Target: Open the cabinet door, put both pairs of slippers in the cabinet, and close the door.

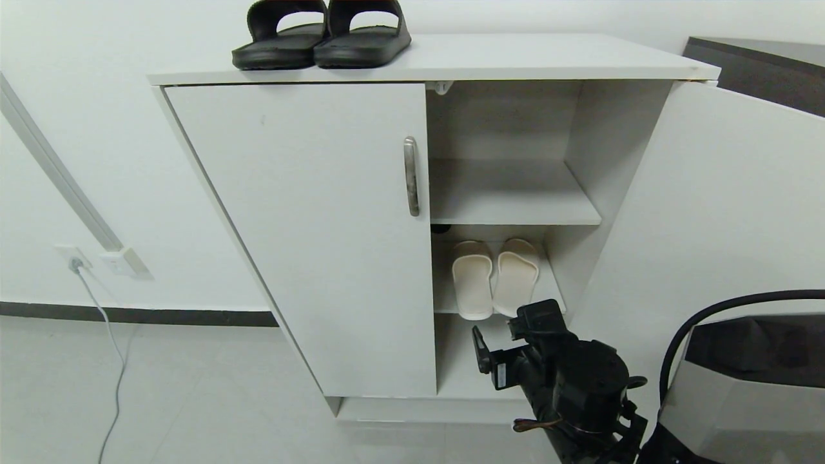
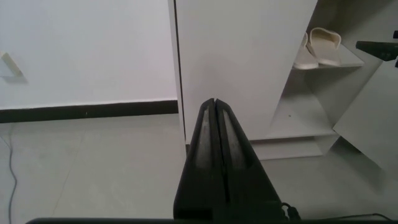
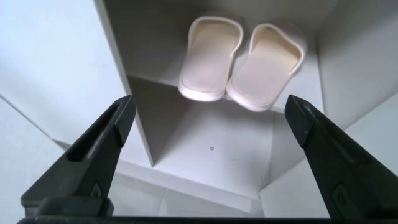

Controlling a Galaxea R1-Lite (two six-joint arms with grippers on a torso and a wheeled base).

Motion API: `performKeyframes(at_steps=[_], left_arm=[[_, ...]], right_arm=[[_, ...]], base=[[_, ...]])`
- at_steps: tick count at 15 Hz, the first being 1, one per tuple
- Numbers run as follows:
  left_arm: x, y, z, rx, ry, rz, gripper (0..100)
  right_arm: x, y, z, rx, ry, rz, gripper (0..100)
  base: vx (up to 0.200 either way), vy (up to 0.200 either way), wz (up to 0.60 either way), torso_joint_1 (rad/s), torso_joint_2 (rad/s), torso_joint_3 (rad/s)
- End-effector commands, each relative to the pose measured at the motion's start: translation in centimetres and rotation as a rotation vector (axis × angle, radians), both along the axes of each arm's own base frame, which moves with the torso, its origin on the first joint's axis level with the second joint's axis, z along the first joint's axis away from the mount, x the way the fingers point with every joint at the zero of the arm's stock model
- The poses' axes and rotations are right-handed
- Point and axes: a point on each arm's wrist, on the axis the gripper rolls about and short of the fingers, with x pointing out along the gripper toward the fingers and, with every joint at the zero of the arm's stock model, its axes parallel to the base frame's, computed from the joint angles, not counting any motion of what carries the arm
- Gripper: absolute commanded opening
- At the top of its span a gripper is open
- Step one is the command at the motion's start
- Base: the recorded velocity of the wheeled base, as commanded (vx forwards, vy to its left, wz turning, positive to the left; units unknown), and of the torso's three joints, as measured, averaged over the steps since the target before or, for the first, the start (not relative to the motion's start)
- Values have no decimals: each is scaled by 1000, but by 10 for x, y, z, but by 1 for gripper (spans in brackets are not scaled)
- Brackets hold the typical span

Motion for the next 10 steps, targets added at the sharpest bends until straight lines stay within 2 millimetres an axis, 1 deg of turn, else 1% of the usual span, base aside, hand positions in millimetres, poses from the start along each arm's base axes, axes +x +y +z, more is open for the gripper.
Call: performKeyframes(at_steps=[1,5,10], left_arm=[[0,0,0,-1,1,1,0],[0,0,0,-1,2,1,0],[0,0,0,-1,2,1,0]], right_arm=[[0,-1,-1,-4,2,-1,100],[-1,-2,-2,-10,7,1,100],[-1,-2,-2,-9,6,1,100]], base=[[0,0,0,0,0,0],[0,0,0,0,0,0],[0,0,0,2,5,156]])
